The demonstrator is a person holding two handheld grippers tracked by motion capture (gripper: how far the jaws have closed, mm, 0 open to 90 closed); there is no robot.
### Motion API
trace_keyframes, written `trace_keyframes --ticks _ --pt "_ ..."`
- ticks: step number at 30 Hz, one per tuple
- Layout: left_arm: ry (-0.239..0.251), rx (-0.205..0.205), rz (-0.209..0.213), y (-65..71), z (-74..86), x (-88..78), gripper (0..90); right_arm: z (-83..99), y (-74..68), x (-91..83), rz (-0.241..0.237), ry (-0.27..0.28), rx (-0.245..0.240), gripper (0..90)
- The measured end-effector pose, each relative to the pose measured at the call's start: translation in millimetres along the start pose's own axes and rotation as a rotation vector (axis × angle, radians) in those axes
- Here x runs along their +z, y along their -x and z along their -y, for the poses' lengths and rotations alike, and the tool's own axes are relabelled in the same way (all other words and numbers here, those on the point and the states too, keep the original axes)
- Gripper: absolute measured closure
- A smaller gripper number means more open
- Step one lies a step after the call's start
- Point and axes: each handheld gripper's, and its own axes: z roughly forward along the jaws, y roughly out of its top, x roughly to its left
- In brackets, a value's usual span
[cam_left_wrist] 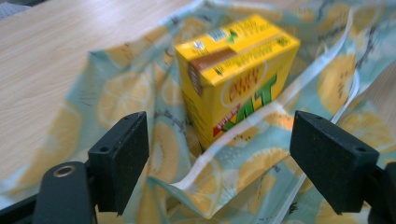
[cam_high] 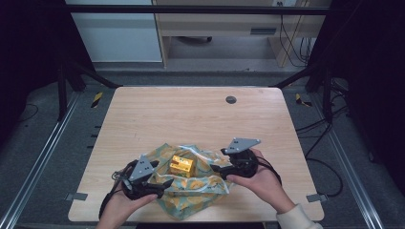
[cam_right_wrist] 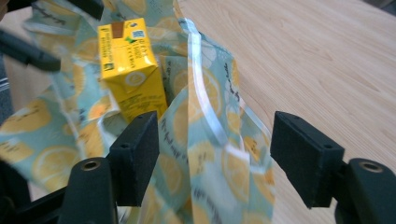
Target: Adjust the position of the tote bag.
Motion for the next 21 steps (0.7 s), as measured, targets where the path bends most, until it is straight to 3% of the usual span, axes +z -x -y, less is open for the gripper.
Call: trace_keyframes --ticks 7,14,17,19,21 --pt "-0.096 0.033 0.055 12.0 18.6 16.0 18.0 -8.3 4.0 45.7 -0.06 -0.079 0.005 32.1" --pt "-0.141 0.054 0.099 19.4 26.7 20.0 16.6 -9.5 3.9 69.3 -0.085 -0.153 0.011 36.2" --pt "-0.156 0.057 0.117 22.6 28.0 23.2 16.4 -7.8 3.0 74.7 -0.107 -0.173 0.005 44.2" --pt "-0.172 0.06 0.127 25.4 29.3 25.8 16.6 -7.3 2.0 77.1 -0.105 -0.187 -0.019 61.5" --pt "-0.176 0.066 0.13 27.4 30.1 27.2 18.7 -7.5 2.0 77.3 -0.107 -0.185 -0.021 71.9"
